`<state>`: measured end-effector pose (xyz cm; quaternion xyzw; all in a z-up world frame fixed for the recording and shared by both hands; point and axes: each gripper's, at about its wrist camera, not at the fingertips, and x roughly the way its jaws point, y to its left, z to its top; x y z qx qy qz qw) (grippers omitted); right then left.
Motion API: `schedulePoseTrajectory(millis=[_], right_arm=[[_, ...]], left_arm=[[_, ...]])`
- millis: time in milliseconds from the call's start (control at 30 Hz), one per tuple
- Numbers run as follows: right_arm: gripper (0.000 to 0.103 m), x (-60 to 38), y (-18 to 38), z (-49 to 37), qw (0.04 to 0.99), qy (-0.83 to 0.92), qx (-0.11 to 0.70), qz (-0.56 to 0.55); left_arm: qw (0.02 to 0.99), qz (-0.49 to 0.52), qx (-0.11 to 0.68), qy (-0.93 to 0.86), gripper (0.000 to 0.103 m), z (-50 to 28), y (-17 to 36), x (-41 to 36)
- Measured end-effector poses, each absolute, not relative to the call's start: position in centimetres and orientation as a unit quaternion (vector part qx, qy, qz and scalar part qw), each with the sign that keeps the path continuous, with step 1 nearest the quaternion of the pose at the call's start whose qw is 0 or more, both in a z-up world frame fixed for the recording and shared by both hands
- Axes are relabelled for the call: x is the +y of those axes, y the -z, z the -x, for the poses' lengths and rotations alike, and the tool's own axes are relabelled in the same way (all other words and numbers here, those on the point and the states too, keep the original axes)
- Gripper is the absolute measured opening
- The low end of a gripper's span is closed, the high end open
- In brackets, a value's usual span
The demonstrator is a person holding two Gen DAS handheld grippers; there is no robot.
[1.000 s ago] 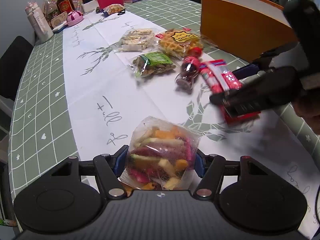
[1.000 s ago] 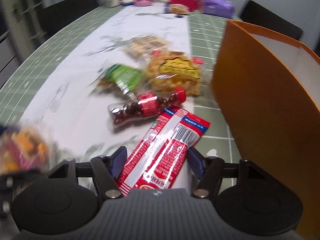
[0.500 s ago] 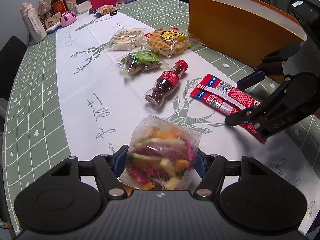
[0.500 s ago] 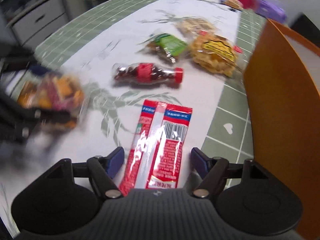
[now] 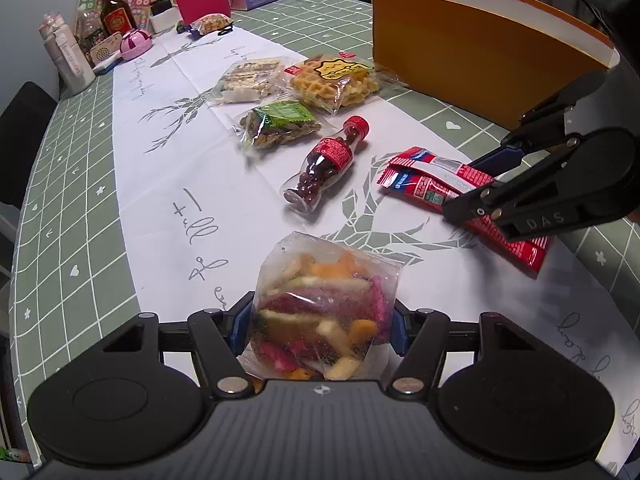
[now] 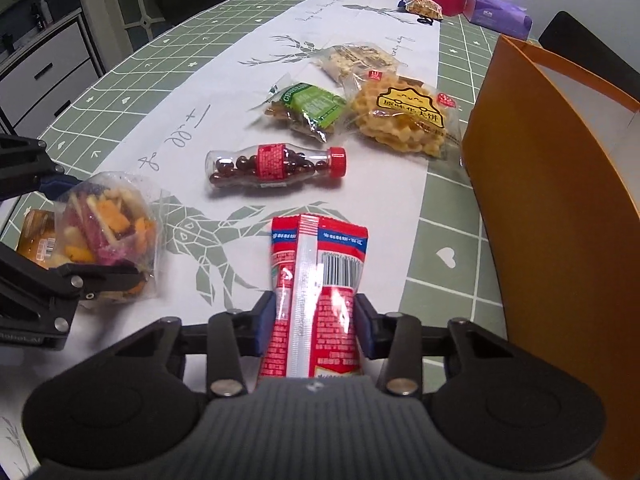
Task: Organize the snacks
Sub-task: 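Grasp the red-white stick snack packet with the right gripper, then carry the fruit bag in the left gripper and stick packet in the right gripper into the box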
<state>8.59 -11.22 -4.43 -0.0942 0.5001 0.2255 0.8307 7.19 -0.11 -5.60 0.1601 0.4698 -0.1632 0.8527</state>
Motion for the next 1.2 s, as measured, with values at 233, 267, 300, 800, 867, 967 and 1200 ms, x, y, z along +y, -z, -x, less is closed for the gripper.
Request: schedulePoseTrajectory(millis=[233,267,300,800,867,967,1200], right_arm=[[0.028,-11.8,3.4,-8.9,0.830,-0.231,0.501,0.089],[0.028,-11.9,3.1,-8.9,0.830,-0.232,0.500,0.087],[0.028,-12.1,2.6,-9.0,0.831,-0.233,0.498,0.083],[0.028,-16.7,-5.7,-9.9,0.851,-0.270,0.447,0.054],[0.028,-18.0,-6.8,-10.0,0.857,-0.269,0.436,0.047],[0.028,-19.9,-8.1,-10.3,0.865,-0.264,0.425,0.034],[0.028,-23.3,-10.0,-11.1,0.879,-0.245,0.409,0.007]], left_arm=[[0.859,-0.147,0.458,0.172,0.073,-7.1,4.1,-0.5],[0.861,-0.144,0.456,0.171,0.073,-7.1,3.8,-0.5],[0.863,-0.141,0.454,0.170,0.073,-7.1,3.6,-0.5],[0.881,-0.108,0.431,0.165,0.073,-7.9,0.0,-2.4],[0.882,-0.103,0.427,0.168,0.073,-7.9,-0.4,-3.0],[0.883,-0.103,0.423,0.175,0.073,-7.8,-0.9,-3.9],[0.885,-0.097,0.415,0.188,0.073,-7.5,-2.1,-5.4]])
